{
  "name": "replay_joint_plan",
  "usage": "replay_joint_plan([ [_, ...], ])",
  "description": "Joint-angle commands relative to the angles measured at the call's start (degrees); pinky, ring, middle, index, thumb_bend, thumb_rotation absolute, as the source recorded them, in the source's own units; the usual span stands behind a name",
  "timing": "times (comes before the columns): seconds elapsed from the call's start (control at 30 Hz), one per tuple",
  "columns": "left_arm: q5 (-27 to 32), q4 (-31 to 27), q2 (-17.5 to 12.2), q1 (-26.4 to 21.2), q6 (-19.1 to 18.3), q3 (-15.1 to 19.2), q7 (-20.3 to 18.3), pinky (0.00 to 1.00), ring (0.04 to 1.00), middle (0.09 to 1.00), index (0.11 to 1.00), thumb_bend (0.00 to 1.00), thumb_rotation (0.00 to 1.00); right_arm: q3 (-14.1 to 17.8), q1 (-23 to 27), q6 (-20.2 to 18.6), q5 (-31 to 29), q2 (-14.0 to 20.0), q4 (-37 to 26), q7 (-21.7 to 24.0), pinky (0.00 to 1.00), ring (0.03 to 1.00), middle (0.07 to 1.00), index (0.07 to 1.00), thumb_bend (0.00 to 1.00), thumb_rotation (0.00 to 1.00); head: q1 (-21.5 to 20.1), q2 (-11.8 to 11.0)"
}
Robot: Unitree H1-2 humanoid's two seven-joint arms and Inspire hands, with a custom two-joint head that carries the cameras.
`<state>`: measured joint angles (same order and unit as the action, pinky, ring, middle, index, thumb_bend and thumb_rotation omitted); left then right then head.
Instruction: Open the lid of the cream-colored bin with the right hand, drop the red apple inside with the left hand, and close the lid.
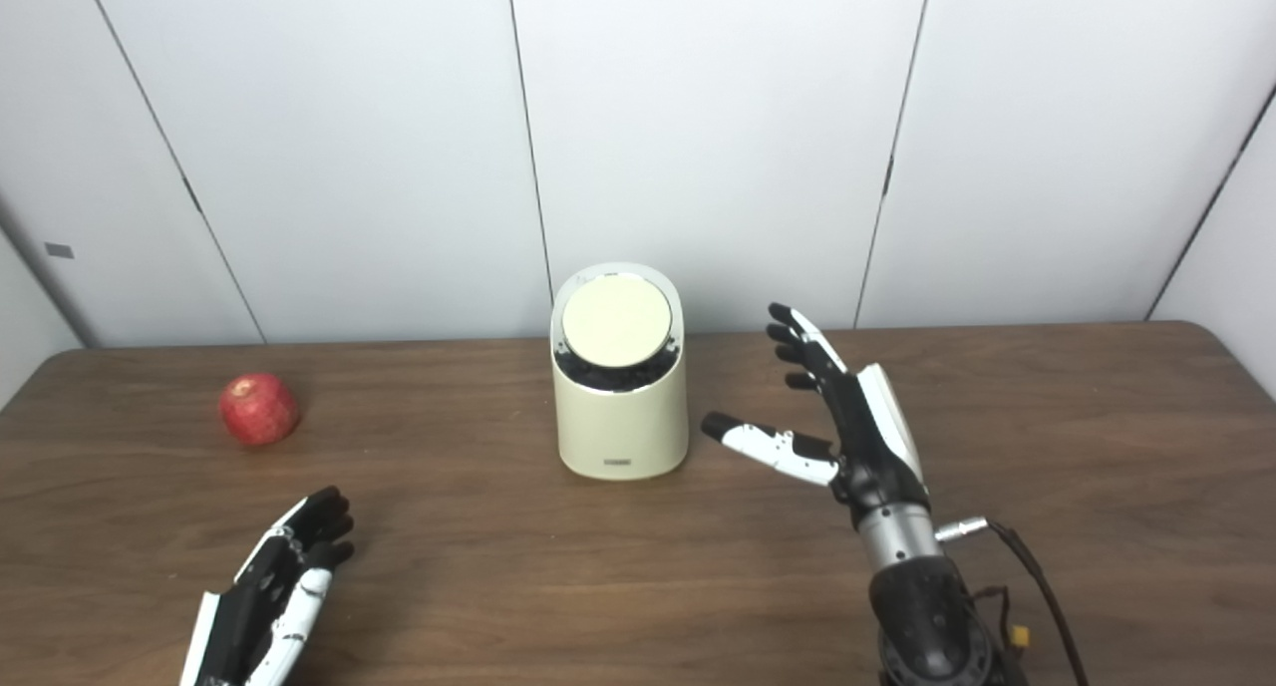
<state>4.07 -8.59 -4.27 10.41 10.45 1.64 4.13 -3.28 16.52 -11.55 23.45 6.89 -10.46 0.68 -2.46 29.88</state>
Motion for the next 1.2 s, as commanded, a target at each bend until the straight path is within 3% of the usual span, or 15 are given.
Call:
replay_joint_plan([
  [0.0, -1.1, 4.7, 2.2, 1.7, 2.2, -0.5, 0.0, 0.83, 0.848, 0.854, 0.856, 0.52, 0.57, -0.2, 4.0, 0.1, 0.8, -0.6, 0.5, -1.4, 0.8, 0.863, 0.878, 0.893, 0.88, 0.46, -0.1, 0.0],
  [0.13, -1.2, 4.4, 2.5, 1.9, 2.1, -0.5, 0.1, 0.84, 0.854, 0.861, 0.858, 0.5, 0.57, -1.0, 9.2, 0.8, 1.6, -1.5, 4.0, -2.4, 0.75, 0.858, 0.872, 0.885, 0.9, 0.37, 0.0, 0.1],
  [0.43, -1.6, 3.7, 3.2, 2.3, 1.7, -0.7, 0.0, 0.83, 0.848, 0.852, 0.853, 0.48, 0.55, -2.6, 17.2, 2.5, 0.9, -2.5, 12.0, -3.3, 0.74, 0.871, 0.88, 0.881, 0.87, 0.34, 0.5, 0.3],
  [0.87, -2.8, 3.3, 3.6, 2.8, 1.8, -1.0, -0.1, 0.82, 0.844, 0.846, 0.843, 0.48, 0.57, -4.5, 23.5, 6.0, 2.1, -3.3, 22.0, -7.7, 0.69, 0.843, 0.885, 0.87, 0.86, 0.31, 1.1, 0.6],
  [1.17, -2.8, 3.2, 3.6, 2.9, 2.1, -1.0, -0.2, 0.81, 0.843, 0.848, 0.847, 0.5, 0.6, -6.0, 24.9, 8.3, 3.0, -2.4, 27.1, -8.7, 0.74, 0.856, 0.886, 0.878, 0.86, 0.29, 1.1, 1.0],
])
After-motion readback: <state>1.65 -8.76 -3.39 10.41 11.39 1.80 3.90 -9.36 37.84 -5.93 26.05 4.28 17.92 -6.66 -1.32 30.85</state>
